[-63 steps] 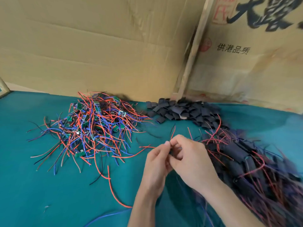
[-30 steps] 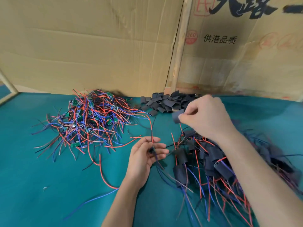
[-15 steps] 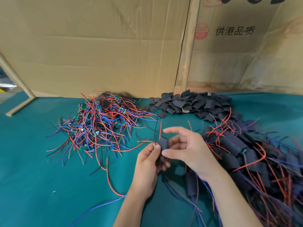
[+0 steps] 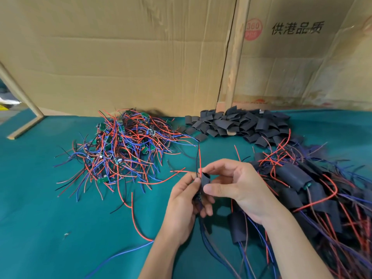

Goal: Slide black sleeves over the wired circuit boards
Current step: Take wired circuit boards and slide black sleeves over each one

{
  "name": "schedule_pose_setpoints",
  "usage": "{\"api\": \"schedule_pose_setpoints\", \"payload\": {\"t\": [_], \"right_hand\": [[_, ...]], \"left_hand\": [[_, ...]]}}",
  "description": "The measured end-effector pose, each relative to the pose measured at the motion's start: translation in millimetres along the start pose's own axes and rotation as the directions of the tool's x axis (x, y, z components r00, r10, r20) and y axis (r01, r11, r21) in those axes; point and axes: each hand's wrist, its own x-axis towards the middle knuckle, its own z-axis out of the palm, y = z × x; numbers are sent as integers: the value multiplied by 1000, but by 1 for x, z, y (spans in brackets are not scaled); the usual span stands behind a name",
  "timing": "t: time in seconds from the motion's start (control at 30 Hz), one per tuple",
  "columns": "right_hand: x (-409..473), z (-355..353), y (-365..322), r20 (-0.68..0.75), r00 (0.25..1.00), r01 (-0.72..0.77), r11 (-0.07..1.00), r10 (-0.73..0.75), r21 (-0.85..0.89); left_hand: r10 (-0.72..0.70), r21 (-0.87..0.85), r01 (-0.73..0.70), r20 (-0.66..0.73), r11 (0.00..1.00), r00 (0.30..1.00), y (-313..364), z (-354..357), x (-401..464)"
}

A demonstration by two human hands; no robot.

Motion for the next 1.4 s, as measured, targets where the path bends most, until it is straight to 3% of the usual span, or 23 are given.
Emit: {"api": "schedule_pose_setpoints", "payload": {"t": [0.13, 0.37, 0.57, 0.8, 0.97, 1.17, 1.3, 1.4], "right_hand": [[0, 2, 2, -9, 1000, 6, 999, -5, 51], [-1, -3, -3, -139, 990, -4, 1000, 3, -9], [0, 1, -3, -212, 977, -15, 999, 5, -49], [-2, 4, -4, -142, 989, -65, 988, 45, -137], [-2, 3, -2, -133, 985, -129, 978, 108, -163], [1, 2, 0, -155, 985, -100, 979, 72, -176], [2, -6, -4, -279, 960, -39, 998, 27, -39], [6, -10, -9, -466, 882, 106, 992, -62, 68]], "left_hand": [[19, 8, -19, 39, 1000, 999, -1, 0, 0], [52, 59, -57, 81, 997, 995, -5, 2, 1], [182, 280, -168, -23, 945, 983, -12, 3, 1], [274, 400, -189, -167, 897, 947, -14, 0, -1], [338, 521, -223, -136, 824, 931, -15, 1, -4], [360, 524, -230, -161, 820, 919, -15, 2, -4], [330, 469, -199, -217, 861, 919, -15, 1, -4], [320, 413, -204, -234, 887, 918, -12, -1, -5]]}}
